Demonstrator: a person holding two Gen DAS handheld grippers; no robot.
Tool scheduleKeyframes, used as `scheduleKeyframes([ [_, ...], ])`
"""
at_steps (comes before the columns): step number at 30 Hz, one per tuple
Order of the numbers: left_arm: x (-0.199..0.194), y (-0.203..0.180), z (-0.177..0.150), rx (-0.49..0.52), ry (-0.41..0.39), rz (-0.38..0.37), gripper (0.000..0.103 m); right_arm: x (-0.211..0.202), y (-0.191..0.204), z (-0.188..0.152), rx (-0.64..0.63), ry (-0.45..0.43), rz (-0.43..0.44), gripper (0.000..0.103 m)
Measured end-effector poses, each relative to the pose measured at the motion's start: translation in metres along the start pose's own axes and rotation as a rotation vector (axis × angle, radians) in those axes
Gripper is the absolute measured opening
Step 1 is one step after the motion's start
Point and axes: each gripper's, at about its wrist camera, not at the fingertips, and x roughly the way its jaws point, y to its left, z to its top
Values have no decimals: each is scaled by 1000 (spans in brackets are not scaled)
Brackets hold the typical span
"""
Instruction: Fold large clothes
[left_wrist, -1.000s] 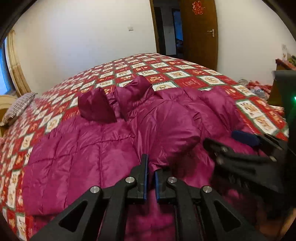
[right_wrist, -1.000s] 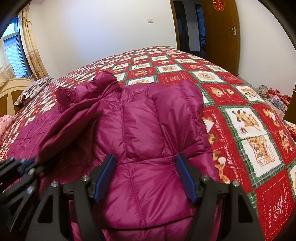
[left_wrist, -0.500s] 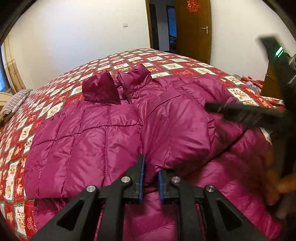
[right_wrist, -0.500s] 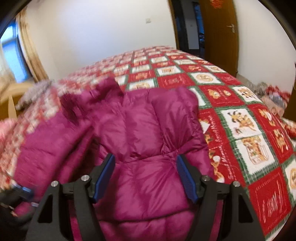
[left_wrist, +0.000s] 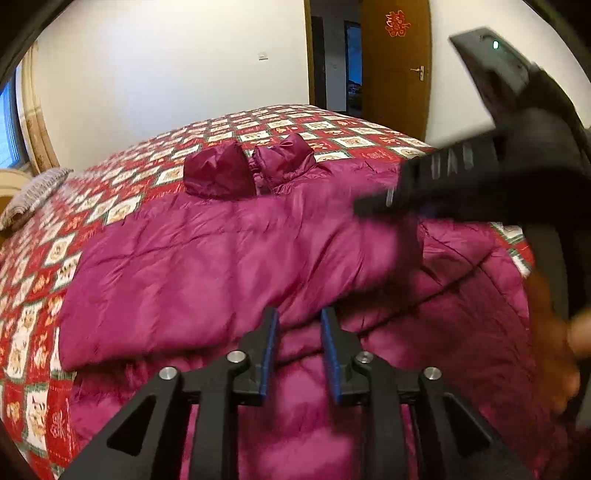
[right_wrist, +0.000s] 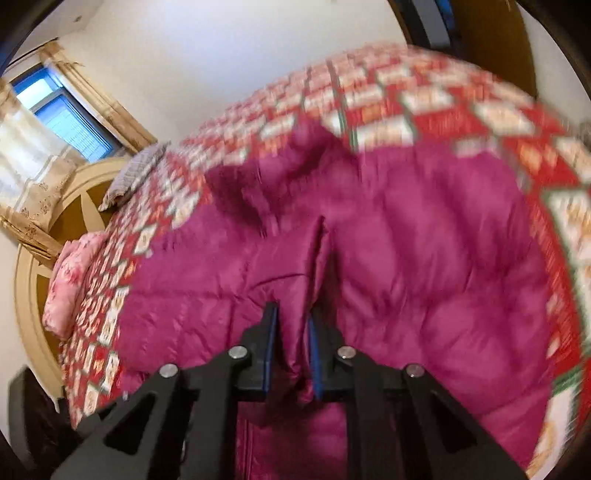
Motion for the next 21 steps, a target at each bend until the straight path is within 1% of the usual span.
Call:
scheduleKeyframes([
  [1, -4, 3, -1, -9, 12, -4, 30, -5, 2, 3, -11, -12, -8, 18],
  [2, -9, 6, -2, -14, 15, -5, 35, -10, 3, 10, -31, -34, -29, 18],
  [3, -15, 9, -4, -19, 5, -7, 40, -12, 3, 13, -48, -48, -50, 18],
  [4, -20, 13, -5, -26, -7, -9, 42, -14, 2, 16, -69, -60, -75, 18],
  [6, -32, 25, -3, -69, -40, -20, 51, -10, 1, 15, -132, -62, -148, 18],
  [7, -36, 31, -1, -91, -56, -29, 54, -4, 0, 12, -165, -58, -197, 18],
  [8, -41, 38, 3, -118, -78, -34, 58, -1, -3, 8, -184, -54, -232, 18],
  [9, -41, 43, 7, -129, -89, -29, 64, 8, -6, 1, -209, -40, -277, 24],
  [10, -40, 49, 13, -141, -100, -2, 65, 15, -10, -3, -218, -21, -301, 34],
  [11, -35, 54, 21, -148, -100, 45, 66, 17, -15, -8, -221, -5, -315, 39],
  [12, -31, 58, 27, -154, -93, 80, 66, 17, -18, -11, -217, -5, -321, 46],
  [13, -25, 65, 35, -166, -79, 119, 66, 12, -19, -11, -206, -20, -320, 47],
  [15, -11, 79, 49, -202, -42, 175, 66, -12, -21, -5, -142, -108, -292, 47],
  [17, 5, 94, 61, -248, -13, 250, 66, -36, -22, 5, -89, -195, -287, 47],
  [18, 11, 99, 64, -262, -3, 272, 66, -42, -21, 10, -76, -217, -276, 48],
  [19, 19, 104, 68, -286, 15, 303, 66, -43, -17, 16, -75, -217, -250, 49],
  [21, 32, 114, 71, -316, 38, 346, 66, -31, -10, 25, -94, -177, -215, 49],
])
